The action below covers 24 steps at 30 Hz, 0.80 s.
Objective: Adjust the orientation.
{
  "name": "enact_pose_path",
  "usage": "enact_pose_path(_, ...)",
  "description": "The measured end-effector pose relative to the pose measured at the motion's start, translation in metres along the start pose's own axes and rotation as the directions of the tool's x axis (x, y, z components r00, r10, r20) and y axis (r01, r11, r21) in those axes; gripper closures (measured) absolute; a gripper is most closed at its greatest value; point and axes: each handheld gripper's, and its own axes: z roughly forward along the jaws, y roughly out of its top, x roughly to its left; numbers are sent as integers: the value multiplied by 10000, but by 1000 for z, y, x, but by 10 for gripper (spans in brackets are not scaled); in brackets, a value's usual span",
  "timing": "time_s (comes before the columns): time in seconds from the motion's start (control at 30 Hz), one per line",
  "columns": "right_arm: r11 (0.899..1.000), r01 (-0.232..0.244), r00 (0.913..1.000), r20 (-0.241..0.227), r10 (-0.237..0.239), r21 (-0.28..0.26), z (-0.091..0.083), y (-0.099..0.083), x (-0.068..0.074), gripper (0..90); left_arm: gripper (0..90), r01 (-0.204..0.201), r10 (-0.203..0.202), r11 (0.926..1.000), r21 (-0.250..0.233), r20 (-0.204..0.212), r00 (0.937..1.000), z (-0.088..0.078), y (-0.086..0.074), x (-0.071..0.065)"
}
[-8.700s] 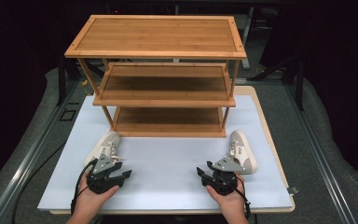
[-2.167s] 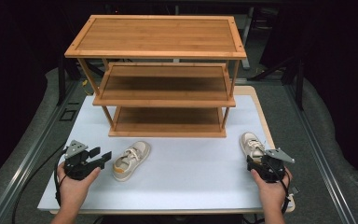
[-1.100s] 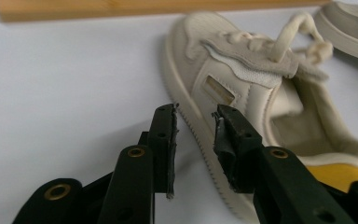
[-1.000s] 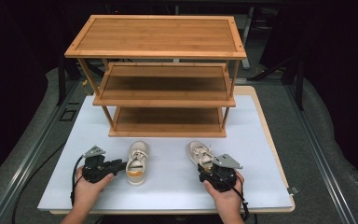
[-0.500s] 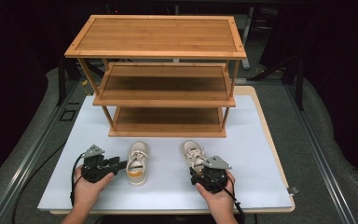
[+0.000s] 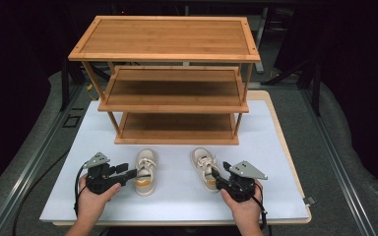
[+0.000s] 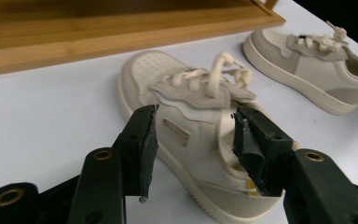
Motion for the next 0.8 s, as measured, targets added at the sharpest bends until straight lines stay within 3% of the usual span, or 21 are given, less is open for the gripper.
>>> enact_pose_path(0.13,9995,-175,9996,220,170,259,11,2,-7,565,500,-207,211,9995,229,-140,9997,12,0,-6)
enact_pose_path(0.17,9993,-190,9996,228,183,307,14,2,-7,565,499,-285,296,9993,237,-477,9984,17,0,-9)
enact_pose_path(0.23,9990,-183,9996,244,173,400,16,1,-8,564,501,-328,345,9991,280,-641,9973,19,1,-10)
enact_pose_path(0.33,9962,-102,9998,165,88,864,27,-4,-7,557,500,-113,139,9994,316,-820,9965,23,0,-9)
enact_pose_path(0.43,9950,-88,9998,161,72,999,32,-5,-6,547,500,157,-121,9993,339,-1033,9946,29,-3,-8)
enact_pose_path(0.53,9916,-505,9985,-127,523,1195,36,-6,-9,546,528,313,-277,9991,292,-1162,9928,30,-2,-8)
enact_pose_path(0.63,9847,-1067,9931,-338,1123,1377,40,-6,-11,588,539,650,-630,9977,175,-971,9933,34,-2,-12)
enact_pose_path(0.7,9779,-1328,9899,-273,1390,1617,40,-4,-13,627,583,237,-211,9992,314,-833,9963,38,1,-21)
enact_pose_path(0.8,9749,-1606,9858,-235,1661,1539,40,-5,-13,637,588,137,-110,9992,388,-682,9976,44,2,-27)
